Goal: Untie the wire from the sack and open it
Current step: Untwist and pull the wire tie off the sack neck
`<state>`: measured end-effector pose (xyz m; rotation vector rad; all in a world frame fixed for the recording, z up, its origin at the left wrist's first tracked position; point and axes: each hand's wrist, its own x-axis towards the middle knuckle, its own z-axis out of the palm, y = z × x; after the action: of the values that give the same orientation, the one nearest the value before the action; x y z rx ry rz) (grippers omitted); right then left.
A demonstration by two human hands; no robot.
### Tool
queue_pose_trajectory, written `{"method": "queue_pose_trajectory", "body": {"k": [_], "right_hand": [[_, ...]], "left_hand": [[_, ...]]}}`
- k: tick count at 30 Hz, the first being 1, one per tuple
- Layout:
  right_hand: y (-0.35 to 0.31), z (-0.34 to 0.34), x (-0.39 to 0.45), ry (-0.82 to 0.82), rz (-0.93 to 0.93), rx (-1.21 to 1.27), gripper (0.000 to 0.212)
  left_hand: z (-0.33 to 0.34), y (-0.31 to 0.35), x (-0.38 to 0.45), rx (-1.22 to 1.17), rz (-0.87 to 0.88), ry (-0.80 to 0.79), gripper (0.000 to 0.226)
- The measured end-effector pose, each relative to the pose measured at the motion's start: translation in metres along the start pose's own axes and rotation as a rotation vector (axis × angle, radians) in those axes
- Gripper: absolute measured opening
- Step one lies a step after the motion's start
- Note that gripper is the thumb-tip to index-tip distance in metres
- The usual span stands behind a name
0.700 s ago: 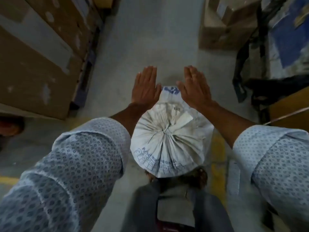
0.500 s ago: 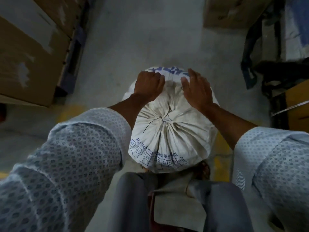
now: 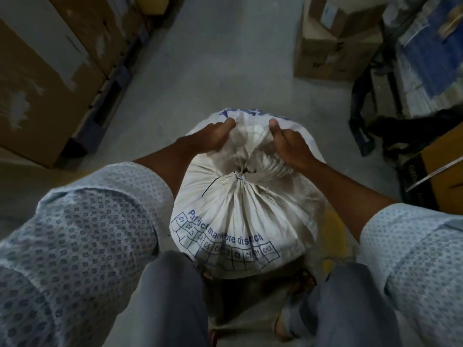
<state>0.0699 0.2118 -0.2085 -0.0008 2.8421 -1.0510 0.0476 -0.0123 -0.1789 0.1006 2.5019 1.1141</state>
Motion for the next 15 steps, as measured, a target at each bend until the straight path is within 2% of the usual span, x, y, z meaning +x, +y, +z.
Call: {"method": "queue_pose_trajectory", "body": {"k": [2, 5, 7, 9, 11, 12, 13, 15], "right_hand": [[-0.009, -0.001, -0.03, -0.006, -0.116, -0.153, 0.067], [-0.024, 0.005, -0.081, 0.031, -0.316, -0.333, 0.067], [-0.03, 0.02, -0.115, 0.027, -0.356, -0.391, 0.071], [-0.028, 0.043, -0.148, -0.054, -0.404, -0.458, 0.08], [-0.021, 0.066, -0.178, -0.13, -0.392, -0.449, 0.081], [-0.017, 0.074, -0.189, -0.169, -0.348, -0.403, 0.077], [-0.014, 0.081, -0.197, -0.213, -0.299, -0.352, 0.07], [-0.006, 0.091, -0.205, -0.27, -0.245, -0.26, 0.056]], "left_hand": [[0.001, 0.001, -0.02, -0.18, -0.112, -0.025, 0.058], [0.004, 0.01, -0.061, -0.131, -0.241, -0.083, 0.057], [0.01, 0.012, -0.083, -0.103, -0.327, -0.123, 0.064], [0.022, 0.004, -0.097, 0.035, -0.324, -0.076, 0.078], [0.038, -0.009, -0.106, 0.203, -0.307, 0.038, 0.075], [0.049, -0.013, -0.112, 0.215, -0.32, 0.081, 0.07], [0.059, -0.011, -0.123, 0.16, -0.373, 0.079, 0.07], [0.075, 0.006, -0.141, -0.26, -0.484, 0.045, 0.083]]}}
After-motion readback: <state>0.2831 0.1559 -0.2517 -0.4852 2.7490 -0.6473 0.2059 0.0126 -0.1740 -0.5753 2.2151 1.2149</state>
